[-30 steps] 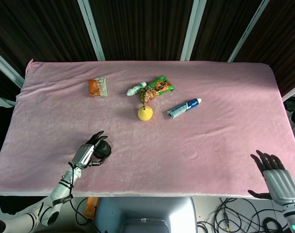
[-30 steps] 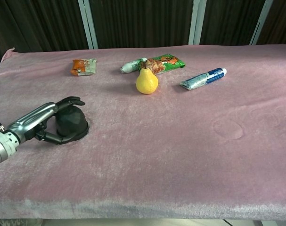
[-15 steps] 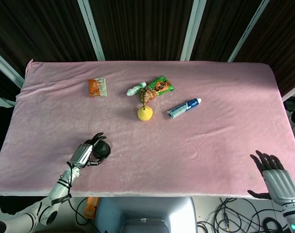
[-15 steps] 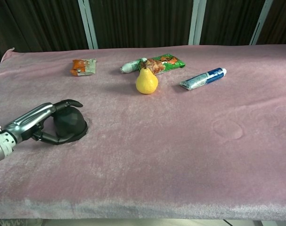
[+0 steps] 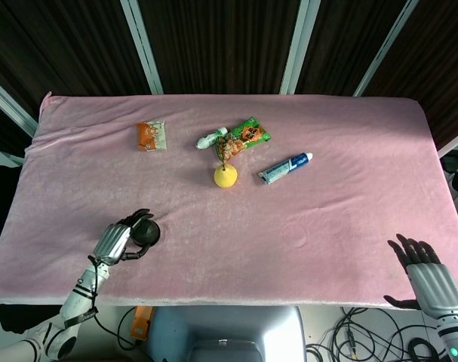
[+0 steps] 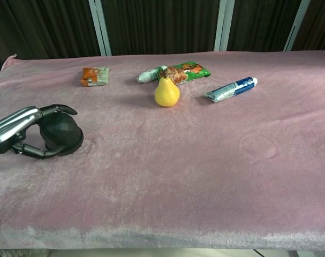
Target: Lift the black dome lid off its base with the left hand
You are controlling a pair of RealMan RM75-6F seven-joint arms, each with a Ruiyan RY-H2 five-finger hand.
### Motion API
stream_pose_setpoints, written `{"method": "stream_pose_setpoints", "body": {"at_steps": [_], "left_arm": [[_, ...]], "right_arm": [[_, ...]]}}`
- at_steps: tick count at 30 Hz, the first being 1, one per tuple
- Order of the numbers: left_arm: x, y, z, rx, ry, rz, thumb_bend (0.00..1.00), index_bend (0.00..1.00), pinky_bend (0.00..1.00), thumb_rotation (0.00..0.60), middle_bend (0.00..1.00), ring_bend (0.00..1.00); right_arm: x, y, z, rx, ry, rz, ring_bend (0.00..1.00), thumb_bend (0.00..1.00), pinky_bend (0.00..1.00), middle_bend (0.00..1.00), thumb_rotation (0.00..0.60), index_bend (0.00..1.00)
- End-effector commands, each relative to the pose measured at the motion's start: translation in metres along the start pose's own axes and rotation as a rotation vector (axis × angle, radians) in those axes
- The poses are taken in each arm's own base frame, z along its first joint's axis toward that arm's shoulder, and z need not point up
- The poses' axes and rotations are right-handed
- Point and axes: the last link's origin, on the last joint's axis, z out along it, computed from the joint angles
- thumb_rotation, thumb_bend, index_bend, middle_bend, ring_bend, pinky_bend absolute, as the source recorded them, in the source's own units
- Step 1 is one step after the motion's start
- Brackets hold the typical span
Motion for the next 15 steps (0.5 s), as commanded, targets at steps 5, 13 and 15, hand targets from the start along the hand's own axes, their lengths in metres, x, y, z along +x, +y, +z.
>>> {"method": "stream_pose_setpoints", "body": {"at_steps": [5,13,15], "left_arm": [[0.044,-0.003,-0.008,0.008,0.159,0.164,0.43,0.45,0.69,0.6,0.32,0.46],[0.084,-0.018,-0.006,0.128,0.362,0.346,0.43,0.47,0.69,0.6,0.4,0.51],[0.081,-0.017,-0.009,0.123,0.303,0.236,0.43,0.49,0.69,0.6,0.45,0.53]], "right_arm": [[0.0,0.0,0.0,0.0,-0.003,0.0,0.0,0.1,0.18,0.0,0.6,0.0],[0.001,0.0,0.0,-0.001,-0.001,0.004,0.0,0.1,0.18,0.0,0.6,0.0],[0.001,0.0,0.0,-0.001,-0.004,0.004,0.0,0.1,0.18,0.0,0.6,0.0]]}}
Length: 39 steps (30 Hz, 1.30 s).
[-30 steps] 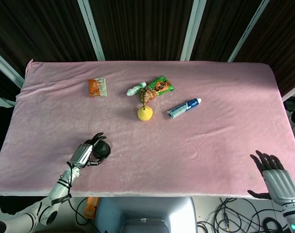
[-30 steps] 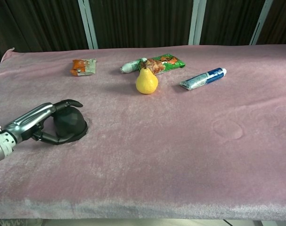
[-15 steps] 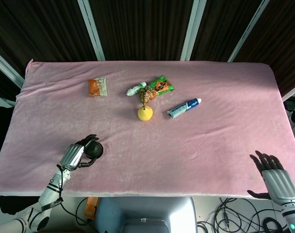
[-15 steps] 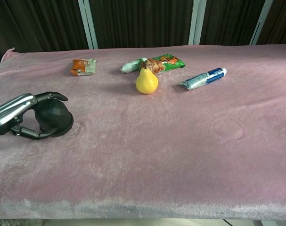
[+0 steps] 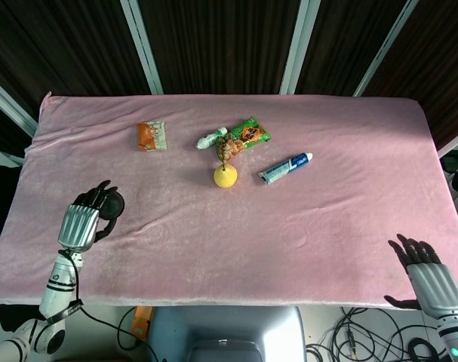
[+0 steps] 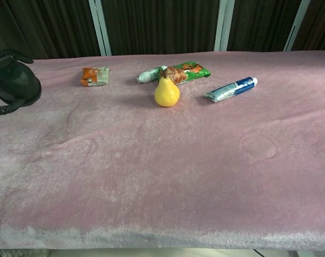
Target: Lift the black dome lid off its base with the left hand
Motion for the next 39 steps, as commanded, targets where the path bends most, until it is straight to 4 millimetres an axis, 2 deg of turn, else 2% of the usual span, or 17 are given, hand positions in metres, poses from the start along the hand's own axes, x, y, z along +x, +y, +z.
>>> {"method": "stream_pose_setpoints", "body": {"at_steps": [1,8,15,18,21,24,26,27,29,35,39], "left_arm": [[0.007,-0.009,-0.002,0.065,-0.054,-0.235,0.43,0.49,0.69,0.6,0.45,0.54],[-0.006,0.029,-0.023,-0.052,-0.409,-0.725,0.43,0.53,0.7,0.6,0.51,0.58],[-0.016,0.055,-0.034,-0.168,-0.546,-0.822,0.43,0.53,0.71,0.6,0.53,0.59],[-0.015,0.055,-0.031,-0.182,-0.538,-0.816,0.43,0.53,0.71,0.6,0.53,0.59],[-0.011,0.045,-0.023,-0.164,-0.458,-0.745,0.43,0.53,0.71,0.6,0.53,0.59],[-0.005,0.025,-0.012,-0.108,-0.285,-0.52,0.43,0.53,0.71,0.6,0.53,0.59],[-0.002,0.012,-0.006,-0.045,-0.145,-0.303,0.43,0.53,0.7,0.6,0.53,0.59],[0.003,0.001,-0.001,0.007,-0.042,-0.115,0.43,0.53,0.7,0.6,0.53,0.6],[0.005,-0.005,0.002,0.062,0.051,0.042,0.43,0.53,0.7,0.6,0.54,0.61],[-0.005,-0.005,0.001,0.083,0.016,-0.123,0.43,0.53,0.7,0.6,0.56,0.62],[-0.016,0.011,-0.006,0.034,-0.093,-0.326,0.43,0.53,0.7,0.6,0.56,0.62]], "right_arm": [[0.0,0.0,0.001,0.0,-0.003,-0.001,0.0,0.1,0.18,0.0,0.6,0.0],[-0.001,-0.001,0.002,-0.003,-0.012,-0.004,0.0,0.1,0.18,0.0,0.6,0.0],[-0.001,0.0,0.001,-0.002,-0.009,-0.004,0.0,0.1,0.18,0.0,0.6,0.0],[-0.001,0.0,0.001,0.0,-0.01,-0.005,0.0,0.1,0.18,0.0,0.6,0.0],[-0.001,0.0,0.0,0.001,-0.009,-0.004,0.0,0.1,0.18,0.0,0.6,0.0],[0.0,0.0,0.0,0.001,-0.007,-0.003,0.0,0.1,0.18,0.0,0.6,0.0],[-0.001,0.0,0.0,0.002,-0.008,-0.003,0.0,0.1,0.18,0.0,0.6,0.0],[-0.001,0.0,0.0,0.003,-0.009,-0.003,0.0,0.1,0.18,0.0,0.6,0.0],[-0.001,0.0,0.0,0.004,-0.01,-0.004,0.0,0.1,0.18,0.0,0.6,0.0],[-0.001,-0.001,0.002,0.001,-0.014,-0.006,0.0,0.1,0.18,0.0,0.6,0.0],[-0.002,-0.001,0.002,0.001,-0.017,-0.007,0.0,0.1,0.18,0.0,0.6,0.0]]}}
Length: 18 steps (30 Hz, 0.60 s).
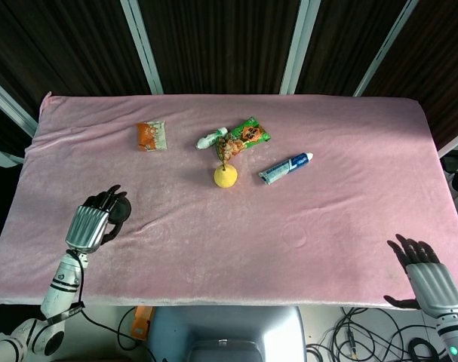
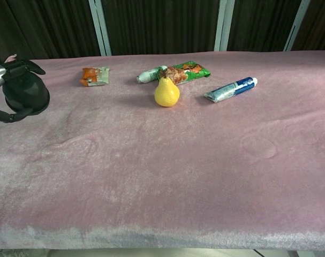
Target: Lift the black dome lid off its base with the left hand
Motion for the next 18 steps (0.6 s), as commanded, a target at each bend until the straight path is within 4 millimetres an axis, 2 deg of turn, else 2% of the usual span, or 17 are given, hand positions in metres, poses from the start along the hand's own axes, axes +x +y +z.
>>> {"method": "stream_pose_setpoints", "body": {"at_steps": [1,3,6,14,18], "left_arm": [[-0.014,0.006,-0.006,0.054,-0.042,-0.45,0.43,0.53,0.7,0.6,0.56,0.62],[-0.017,0.017,-0.011,0.016,-0.148,-0.654,0.43,0.53,0.7,0.6,0.56,0.62],[-0.021,0.024,-0.014,-0.011,-0.219,-0.75,0.43,0.53,0.7,0.6,0.56,0.62],[-0.053,0.033,-0.019,-0.004,-0.259,-0.62,0.43,0.43,0.6,0.6,0.5,0.57],[-0.058,0.034,-0.019,0.004,-0.268,-0.62,0.43,0.41,0.6,0.6,0.48,0.56]], "right_arm": [[0.0,0.0,0.0,0.0,0.0,-0.001,0.0,0.1,0.18,0.0,0.6,0.0],[0.0,0.0,0.001,-0.001,-0.002,-0.001,0.0,0.1,0.18,0.0,0.6,0.0],[0.0,0.0,0.0,-0.002,-0.004,-0.002,0.0,0.1,0.18,0.0,0.6,0.0],[-0.001,0.0,0.0,-0.002,-0.007,-0.004,0.0,0.1,0.18,0.0,0.6,0.0],[-0.001,0.0,0.0,-0.002,-0.008,-0.005,0.0,0.1,0.18,0.0,0.6,0.0]]}}
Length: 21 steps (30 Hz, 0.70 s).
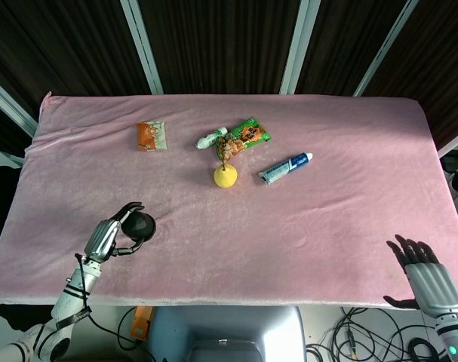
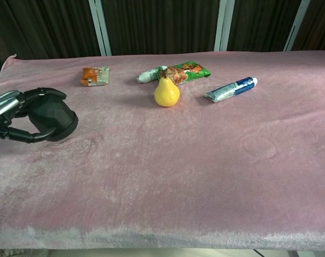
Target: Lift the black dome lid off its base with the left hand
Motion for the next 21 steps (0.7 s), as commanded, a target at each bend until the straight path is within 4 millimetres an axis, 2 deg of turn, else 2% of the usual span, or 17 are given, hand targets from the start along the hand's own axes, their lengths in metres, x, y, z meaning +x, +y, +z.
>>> {"method": "stream_pose_setpoints", "body": {"at_steps": [1,6,10,18,21], "left_arm": [[-0.027,-0.01,-0.001,0.042,-0.068,0.104,0.43,0.4,0.59,0.6,0.46,0.54],[-0.039,-0.026,-0.002,0.076,-0.043,0.218,0.42,0.3,0.5,0.6,0.33,0.4],[-0.045,-0.035,-0.002,0.096,-0.039,0.246,0.42,0.25,0.43,0.6,0.27,0.32],[-0.043,-0.039,-0.003,0.092,-0.066,0.26,0.4,0.11,0.22,0.6,0.1,0.09],[-0.038,-0.036,-0.005,0.083,-0.07,0.245,0.4,0.08,0.19,0.6,0.07,0.05]], "right_arm": [[0.0,0.0,0.0,0.0,-0.001,0.0,0.0,0.1,0.18,0.0,0.6,0.0],[0.0,0.0,0.001,-0.003,-0.005,-0.002,0.0,0.1,0.18,0.0,0.6,0.0],[0.0,0.0,0.001,-0.005,-0.009,-0.003,0.0,0.1,0.18,0.0,0.6,0.0],[0.0,0.001,0.002,-0.009,-0.016,-0.004,0.0,0.1,0.18,0.0,0.6,0.0],[0.0,0.0,0.002,-0.009,-0.015,-0.003,0.0,0.1,0.18,0.0,0.6,0.0]]}}
